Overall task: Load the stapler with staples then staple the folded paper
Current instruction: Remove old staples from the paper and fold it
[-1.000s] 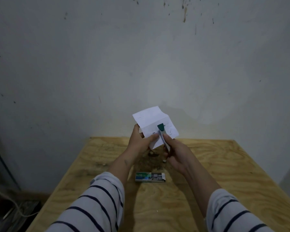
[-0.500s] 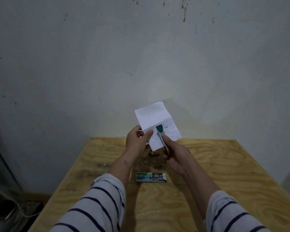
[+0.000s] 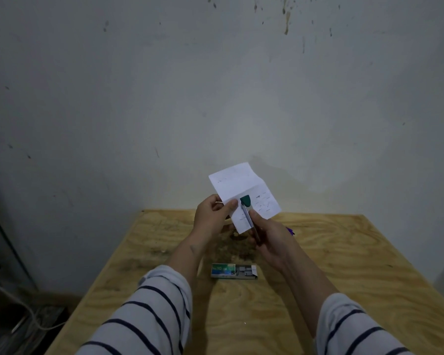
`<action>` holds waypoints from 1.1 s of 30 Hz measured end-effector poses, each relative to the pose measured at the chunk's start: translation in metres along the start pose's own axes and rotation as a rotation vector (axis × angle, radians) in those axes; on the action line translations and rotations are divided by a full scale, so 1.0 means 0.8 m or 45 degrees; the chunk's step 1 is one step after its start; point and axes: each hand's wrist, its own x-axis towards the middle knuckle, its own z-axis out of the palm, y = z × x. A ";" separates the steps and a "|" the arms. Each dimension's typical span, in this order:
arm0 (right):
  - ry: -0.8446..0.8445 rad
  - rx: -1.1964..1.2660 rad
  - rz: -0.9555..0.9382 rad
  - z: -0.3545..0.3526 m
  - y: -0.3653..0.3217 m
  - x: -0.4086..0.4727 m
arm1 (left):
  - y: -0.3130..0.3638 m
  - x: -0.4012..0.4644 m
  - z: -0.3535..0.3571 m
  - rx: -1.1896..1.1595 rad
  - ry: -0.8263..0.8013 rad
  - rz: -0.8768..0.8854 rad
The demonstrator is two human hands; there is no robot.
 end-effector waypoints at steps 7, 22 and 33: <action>0.072 -0.297 -0.036 0.001 0.002 0.010 | 0.009 -0.003 0.000 0.077 -0.105 -0.162; 0.148 -0.509 -0.087 0.003 0.006 0.023 | 0.005 0.005 0.008 0.127 0.036 -0.059; 0.180 -0.397 -0.056 -0.007 -0.002 0.014 | -0.006 0.017 -0.014 0.211 0.301 0.028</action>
